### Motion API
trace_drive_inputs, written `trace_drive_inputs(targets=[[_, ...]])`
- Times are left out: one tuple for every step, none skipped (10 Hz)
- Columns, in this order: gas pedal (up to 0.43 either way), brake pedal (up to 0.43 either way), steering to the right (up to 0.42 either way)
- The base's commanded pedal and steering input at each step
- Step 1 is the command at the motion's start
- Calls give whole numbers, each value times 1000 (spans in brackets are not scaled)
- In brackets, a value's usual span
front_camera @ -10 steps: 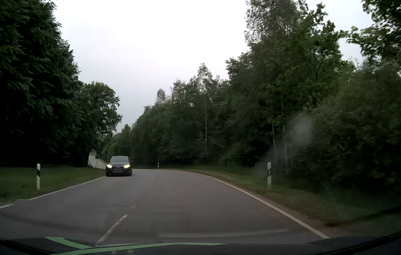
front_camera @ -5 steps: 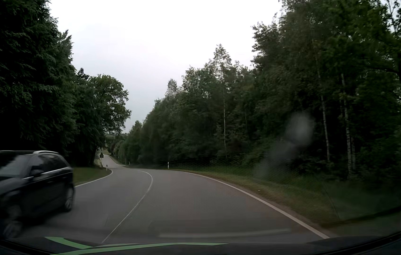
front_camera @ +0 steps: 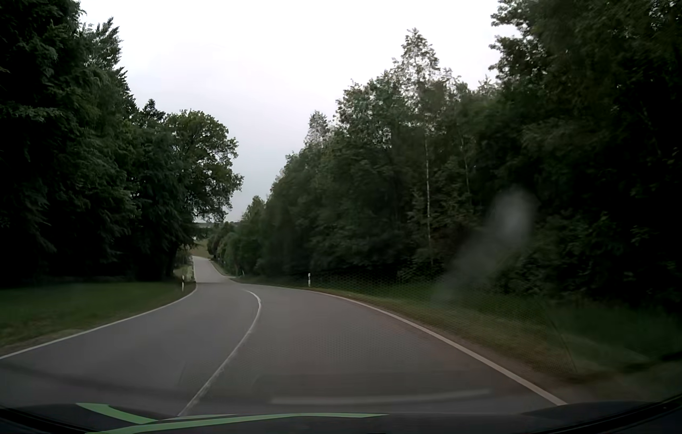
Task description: Follow the waypoints while adhering to traffic rules and regulations
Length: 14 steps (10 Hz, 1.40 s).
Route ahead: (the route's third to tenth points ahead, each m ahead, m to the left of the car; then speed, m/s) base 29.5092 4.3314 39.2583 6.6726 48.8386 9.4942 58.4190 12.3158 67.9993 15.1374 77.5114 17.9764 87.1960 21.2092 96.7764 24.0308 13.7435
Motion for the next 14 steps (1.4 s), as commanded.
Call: trace_drive_inputs(targets=[[0, 0, -45], [0, 0, -45], [0, 0, -46], [0, 0, -45], [0, 0, -45], [0, 0, -45], [0, 0, -46], [0, 0, -45], [0, 0, -45], [0, 0, -45], [0, 0, -43], [0, 0, -41], [0, 0, -39], [0, 0, -39]])
